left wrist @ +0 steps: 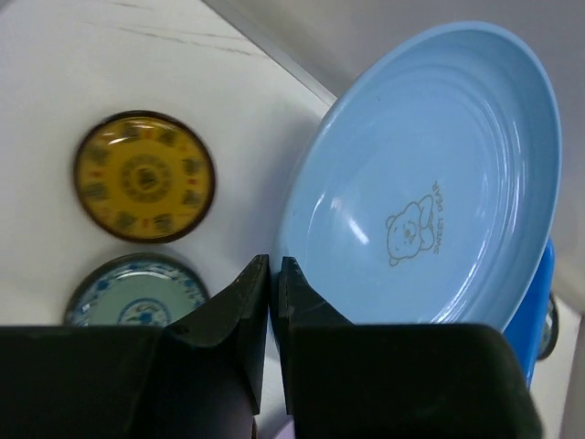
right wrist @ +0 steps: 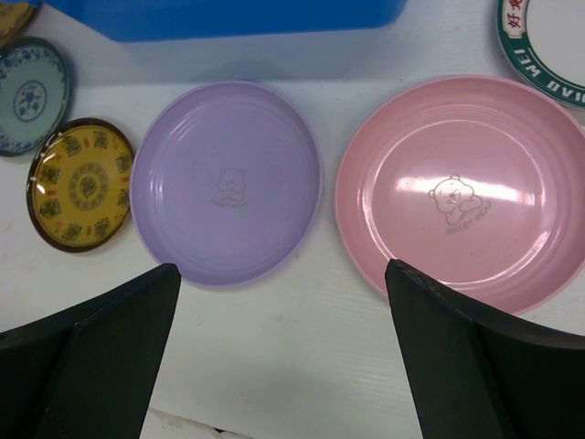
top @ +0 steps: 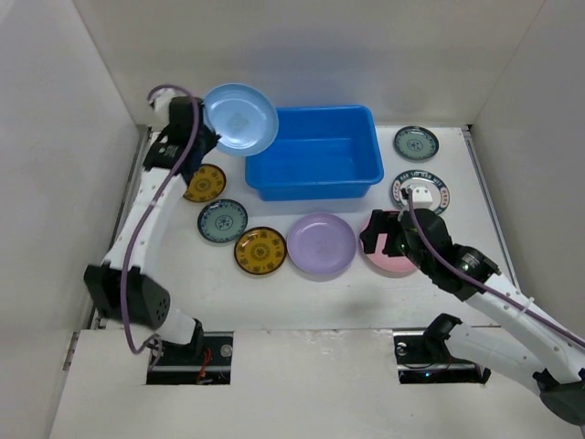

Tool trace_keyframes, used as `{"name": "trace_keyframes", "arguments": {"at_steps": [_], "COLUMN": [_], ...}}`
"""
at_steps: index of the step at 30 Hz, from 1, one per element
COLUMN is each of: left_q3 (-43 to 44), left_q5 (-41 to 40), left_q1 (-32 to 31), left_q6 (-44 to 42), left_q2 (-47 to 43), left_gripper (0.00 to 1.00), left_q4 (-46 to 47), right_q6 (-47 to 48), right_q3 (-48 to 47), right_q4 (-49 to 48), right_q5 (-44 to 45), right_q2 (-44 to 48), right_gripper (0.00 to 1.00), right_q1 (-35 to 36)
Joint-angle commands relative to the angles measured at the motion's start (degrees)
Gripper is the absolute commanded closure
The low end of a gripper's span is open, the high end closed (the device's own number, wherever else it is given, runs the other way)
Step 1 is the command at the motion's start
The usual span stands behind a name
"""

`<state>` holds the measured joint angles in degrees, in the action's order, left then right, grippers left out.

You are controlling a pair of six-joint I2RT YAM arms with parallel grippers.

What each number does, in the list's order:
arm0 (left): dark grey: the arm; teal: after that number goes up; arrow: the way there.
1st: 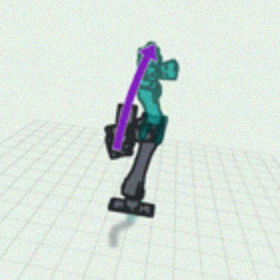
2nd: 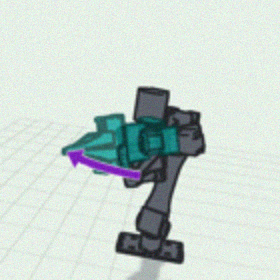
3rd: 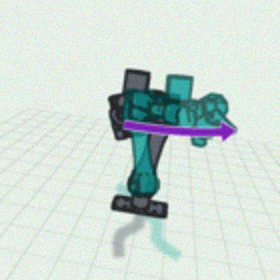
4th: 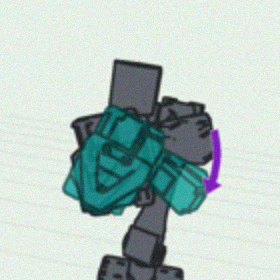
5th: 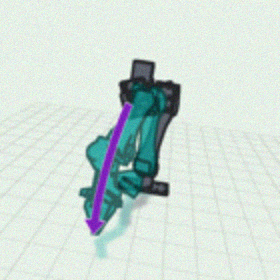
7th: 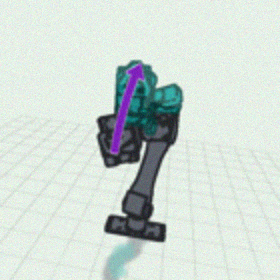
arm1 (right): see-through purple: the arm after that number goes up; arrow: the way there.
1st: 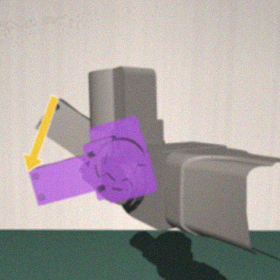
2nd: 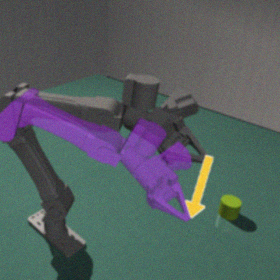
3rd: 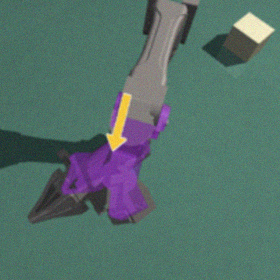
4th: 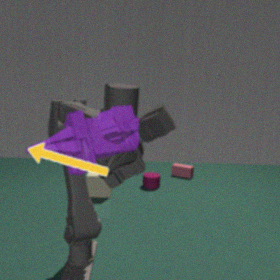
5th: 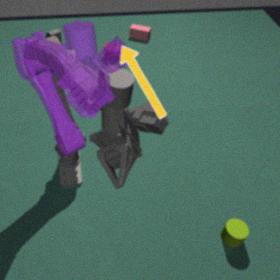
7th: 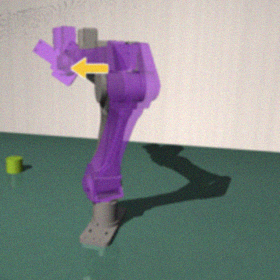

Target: Place the plates into the plastic bin on the countertop

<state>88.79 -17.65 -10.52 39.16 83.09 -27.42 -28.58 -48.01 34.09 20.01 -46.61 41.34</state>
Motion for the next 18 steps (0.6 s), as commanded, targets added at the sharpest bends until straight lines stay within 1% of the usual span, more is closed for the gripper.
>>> {"name": "trace_keyframes", "arguments": {"at_steps": [1, 7, 10, 13, 18], "left_q3": [7.25, 19.20, 23.95, 26.34, 27.04], "left_q5": [2.35, 8.06, 9.65, 9.74, 12.11], "left_q1": [-5.33, -9.29, -10.87, -11.75, -12.11], "left_q6": [-7.41, -11.11, -13.22, -14.81, -16.39], "left_q2": [7.32, 22.18, 28.42, 33.70, 40.21], "left_gripper": [0.98, 0.97, 0.97, 0.96, 0.96], "left_q4": [4.82, 5.80, 5.97, 6.93, 12.38], "right_q6": [-0.95, -3.50, -4.29, -4.38, -4.99], "right_q3": [-2.70, -3.32, -4.37, -4.81, -4.73], "right_q4": [0.45, 1.33, 2.30, 2.65, 3.09], "right_q5": [1.00, 1.08, 1.43, 1.96, 2.23], "right_q2": [-0.06, -0.41, -1.46, -2.17, -2.96], "right_gripper": [0.00, 0.00, 0.00, 0.00, 0.00], "right_q1": [-1.40, -2.28, -2.19, -1.93, -1.75]}}
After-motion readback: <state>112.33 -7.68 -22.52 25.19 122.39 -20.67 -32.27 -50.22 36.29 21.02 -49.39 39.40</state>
